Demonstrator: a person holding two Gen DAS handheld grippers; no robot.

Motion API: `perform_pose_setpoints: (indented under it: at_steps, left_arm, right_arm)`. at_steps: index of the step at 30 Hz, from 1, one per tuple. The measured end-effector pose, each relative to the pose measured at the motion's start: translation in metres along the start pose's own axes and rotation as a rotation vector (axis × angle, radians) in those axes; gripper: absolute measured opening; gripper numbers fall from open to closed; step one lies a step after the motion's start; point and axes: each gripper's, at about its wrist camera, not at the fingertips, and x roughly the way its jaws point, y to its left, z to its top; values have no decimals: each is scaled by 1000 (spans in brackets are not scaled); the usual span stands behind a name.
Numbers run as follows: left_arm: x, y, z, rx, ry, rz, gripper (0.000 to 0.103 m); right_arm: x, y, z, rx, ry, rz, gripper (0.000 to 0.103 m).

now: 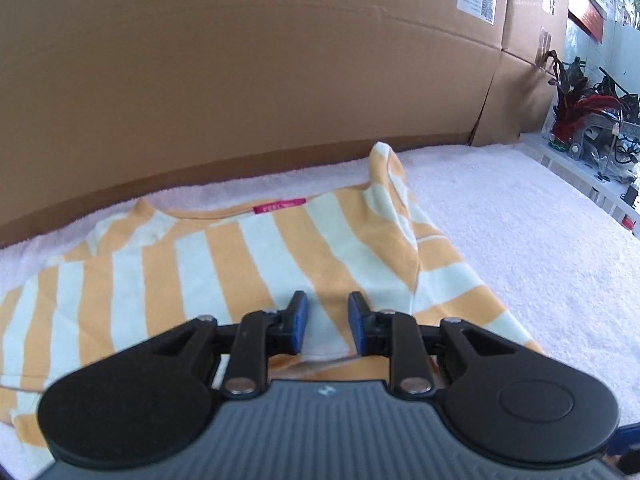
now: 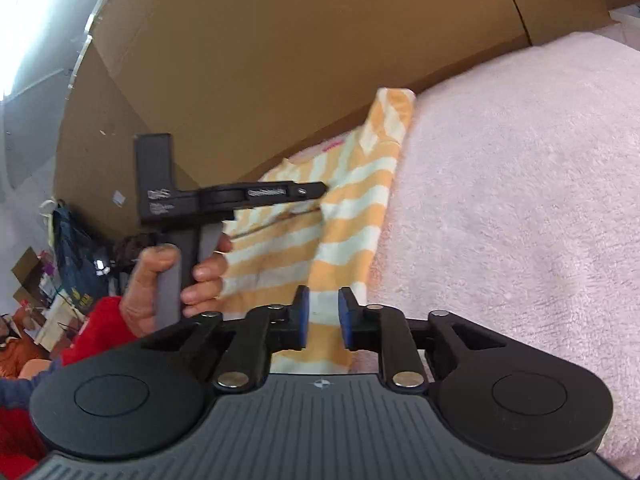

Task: Fold clothes
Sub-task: 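Reach the left gripper to the striped shirt edge and close on it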

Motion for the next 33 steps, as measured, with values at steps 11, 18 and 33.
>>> perform_pose_setpoints:
  at_steps: [11,18,33]
  left_arm:
    - [-4,20,-5,-70,-43,129,51]
    - [-1,24,-6,-84,-46,109,61]
    - [0,26,-6,-87,-68,59,62]
  right_arm:
    - [51,-20,74,30,2,-28,25]
    - [135,-50,146,4,14,-182,19]
    - [153,-50,154,3,-14,-219,28]
